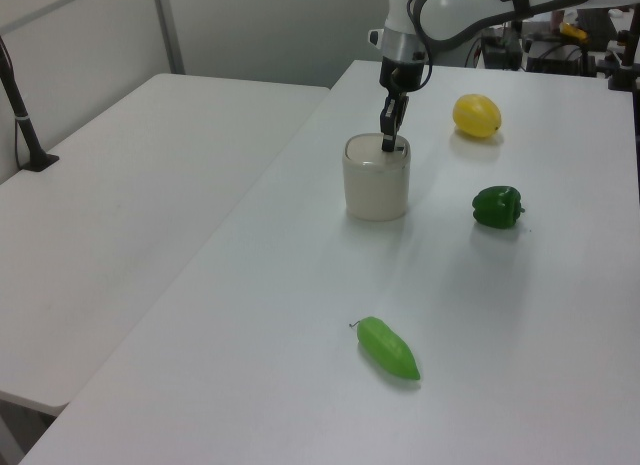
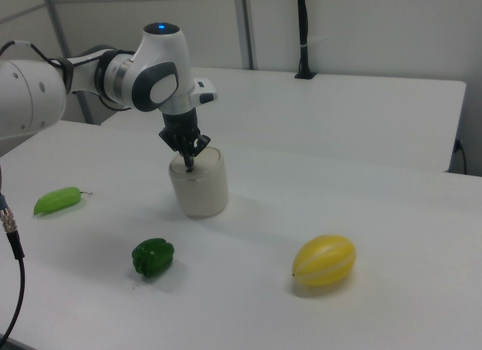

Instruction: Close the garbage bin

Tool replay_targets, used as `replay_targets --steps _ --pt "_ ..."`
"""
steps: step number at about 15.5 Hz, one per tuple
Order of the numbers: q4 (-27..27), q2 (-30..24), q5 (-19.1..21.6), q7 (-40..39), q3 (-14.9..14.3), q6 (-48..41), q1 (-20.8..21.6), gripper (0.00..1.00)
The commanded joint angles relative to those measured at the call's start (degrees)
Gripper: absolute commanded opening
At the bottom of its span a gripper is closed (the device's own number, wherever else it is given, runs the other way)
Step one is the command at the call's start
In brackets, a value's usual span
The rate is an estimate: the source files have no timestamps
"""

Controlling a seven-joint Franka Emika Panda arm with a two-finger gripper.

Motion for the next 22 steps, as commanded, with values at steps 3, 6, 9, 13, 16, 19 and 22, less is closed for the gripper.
replay_targets --steps 3,6,9,13,16,19,22 --pt "-3.78 -8.04 -1.10 0.86 0.26 -3.07 -2.71 0.00" --pt "-7.20 -13.05 -1.19 0.95 0.35 -6.57 -4.38 0.00" --pt "-10.10 -18.05 -3.29 1.99 0.52 -12.90 -6.31 0.00" --pt "-16.33 -25.87 -7.25 2.88 5.52 -17.48 -12.02 0.01" --pt "-21.18 -30.81 -8.66 3.06 6.24 -18.80 -13.09 0.34" --pt "-20.66 -30.82 -8.93 3.06 6.24 -20.48 -13.44 1.00" --pt "-20.57 -30.82 -9.01 4.37 6.24 -21.35 -13.70 1.00"
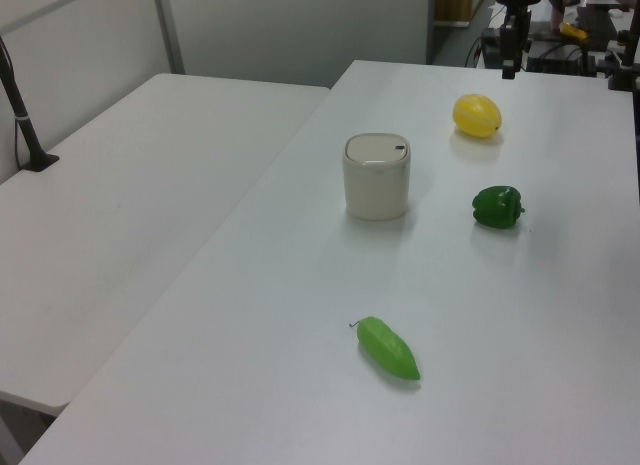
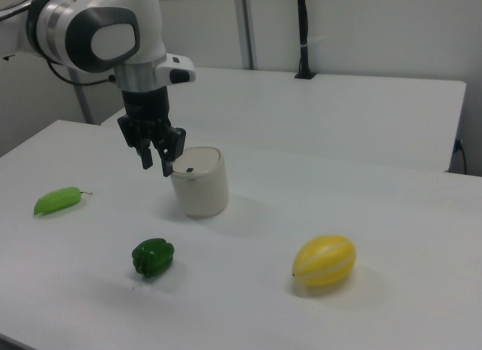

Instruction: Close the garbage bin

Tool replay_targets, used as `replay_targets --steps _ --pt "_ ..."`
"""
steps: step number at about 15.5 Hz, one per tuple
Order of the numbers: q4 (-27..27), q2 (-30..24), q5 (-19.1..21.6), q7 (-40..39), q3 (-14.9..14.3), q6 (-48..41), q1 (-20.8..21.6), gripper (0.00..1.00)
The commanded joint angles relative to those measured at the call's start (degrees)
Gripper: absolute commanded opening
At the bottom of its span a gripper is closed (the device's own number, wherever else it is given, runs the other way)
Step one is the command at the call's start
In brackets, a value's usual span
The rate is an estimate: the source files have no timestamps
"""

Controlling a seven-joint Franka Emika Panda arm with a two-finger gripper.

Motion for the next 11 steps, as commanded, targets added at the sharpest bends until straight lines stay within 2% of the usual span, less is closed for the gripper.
replay_targets --steps 1,6,11 --pt "-1.51 -1.40 -1.01 2.69 1.03 -1.81 -0.99 1.00" --pt "-0.45 -1.31 -3.82 3.05 0.94 -2.34 -0.99 1.00" --pt "-0.37 -1.22 -4.18 5.94 0.94 -2.16 -0.99 1.00"
